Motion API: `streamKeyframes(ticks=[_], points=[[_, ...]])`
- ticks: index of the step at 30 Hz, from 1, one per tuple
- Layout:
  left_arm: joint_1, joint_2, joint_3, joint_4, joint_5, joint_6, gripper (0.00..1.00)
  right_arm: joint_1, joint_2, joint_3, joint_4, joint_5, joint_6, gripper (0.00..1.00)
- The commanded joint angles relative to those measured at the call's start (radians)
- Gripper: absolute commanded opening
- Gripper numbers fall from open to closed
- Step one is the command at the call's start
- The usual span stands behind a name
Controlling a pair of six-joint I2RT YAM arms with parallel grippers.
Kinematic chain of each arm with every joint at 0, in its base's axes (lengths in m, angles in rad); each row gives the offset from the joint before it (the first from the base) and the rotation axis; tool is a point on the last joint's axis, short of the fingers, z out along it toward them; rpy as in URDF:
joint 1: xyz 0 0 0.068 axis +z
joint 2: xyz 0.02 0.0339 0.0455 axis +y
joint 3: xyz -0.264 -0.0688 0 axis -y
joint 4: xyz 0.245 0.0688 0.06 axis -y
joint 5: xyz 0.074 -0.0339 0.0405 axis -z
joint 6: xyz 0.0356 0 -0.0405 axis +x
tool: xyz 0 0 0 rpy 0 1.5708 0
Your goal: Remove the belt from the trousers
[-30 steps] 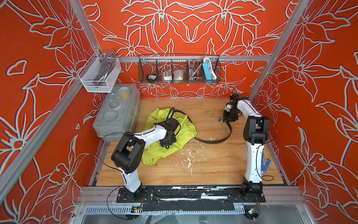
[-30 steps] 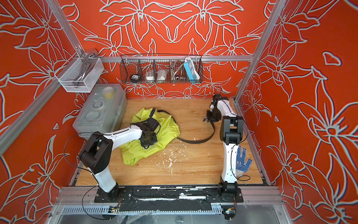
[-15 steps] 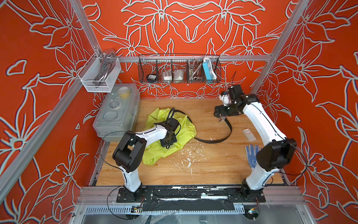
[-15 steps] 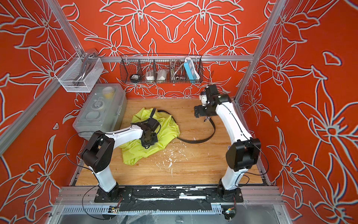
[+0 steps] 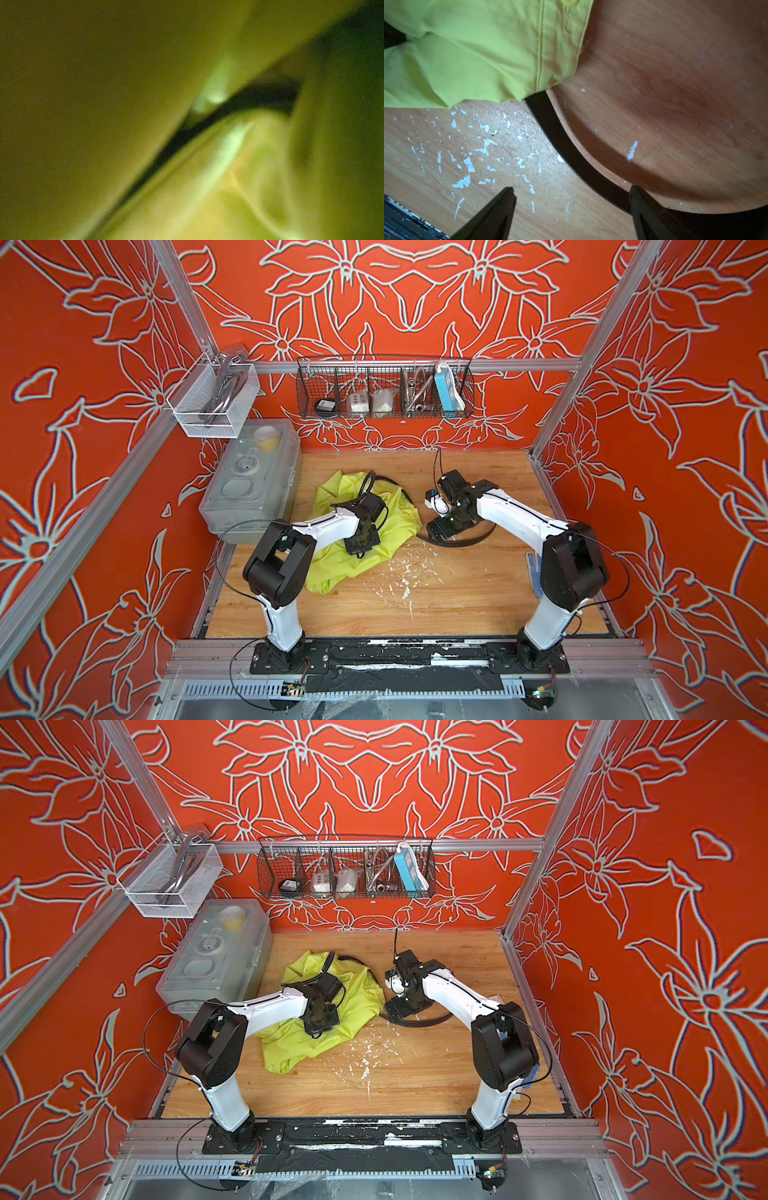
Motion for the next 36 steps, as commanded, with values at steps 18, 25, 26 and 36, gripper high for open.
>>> streamKeyframes(ticks=[18,25,26,36], points=[[0.003,-0.025,-0.034,-0.017,-0.014,-0.008,0.00,0.095,0.177,0.054,-0.013,0.077,0.004,0.07],[0.015,0.022,-0.016,0.012,0.009,-0.017,0.00,0.086,0.124,0.028,-0.066,0.167,0.018,0.00],[0.018,0.027,-0.016,0.017,0.010,-0.022,0.00,0.081,0.105,0.018,-0.074,0.184,0.023,0.00],[0.095,0.053,-0.021,0.045,0.010,-0.038,0.00,-0.183,-0.047,-0.107,-0.140,0.249,0.114,0.00]])
